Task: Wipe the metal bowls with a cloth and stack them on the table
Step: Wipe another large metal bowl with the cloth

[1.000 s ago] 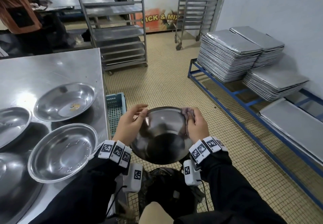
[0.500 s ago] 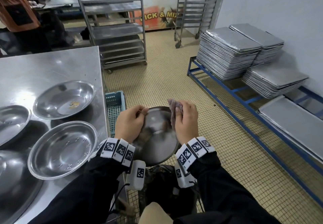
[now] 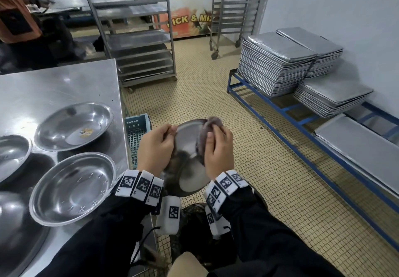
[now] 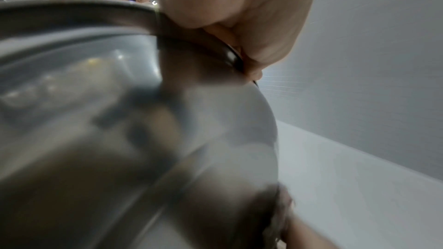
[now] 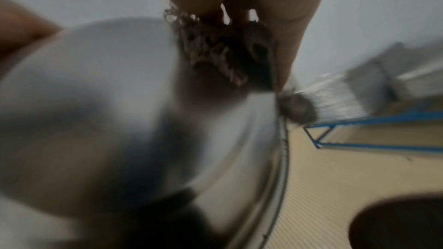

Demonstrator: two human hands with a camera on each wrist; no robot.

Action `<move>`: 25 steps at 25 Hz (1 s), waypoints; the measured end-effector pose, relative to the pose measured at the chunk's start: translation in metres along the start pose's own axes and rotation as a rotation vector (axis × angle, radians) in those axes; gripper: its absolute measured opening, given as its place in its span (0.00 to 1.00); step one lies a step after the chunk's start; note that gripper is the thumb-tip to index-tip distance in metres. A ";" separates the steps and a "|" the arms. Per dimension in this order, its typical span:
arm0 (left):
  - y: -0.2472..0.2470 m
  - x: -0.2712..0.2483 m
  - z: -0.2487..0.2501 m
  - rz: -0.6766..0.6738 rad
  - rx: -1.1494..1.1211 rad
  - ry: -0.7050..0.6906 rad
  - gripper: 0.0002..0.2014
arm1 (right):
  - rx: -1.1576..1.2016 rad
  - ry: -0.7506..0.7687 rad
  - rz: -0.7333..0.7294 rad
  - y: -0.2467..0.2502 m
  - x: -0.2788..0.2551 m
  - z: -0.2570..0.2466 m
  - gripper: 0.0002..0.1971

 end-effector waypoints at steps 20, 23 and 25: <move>0.006 0.002 -0.001 0.087 -0.040 -0.044 0.18 | 0.472 -0.530 0.106 0.022 0.015 0.024 0.18; 0.007 0.006 -0.022 0.041 -0.160 0.018 0.13 | 0.411 -0.430 0.020 0.031 0.004 0.038 0.20; 0.005 0.004 -0.028 0.003 -0.152 0.062 0.09 | 0.324 -0.369 0.033 0.031 0.001 0.043 0.19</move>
Point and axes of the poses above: each hand's wrist, its own x-axis towards the middle knuckle, its own y-axis out of the back of the hand, z = x × y, the point moved 1 cm from there along x, towards the middle knuckle, and after that the axes turned 15 degrees about y, right-handed, at the moved point
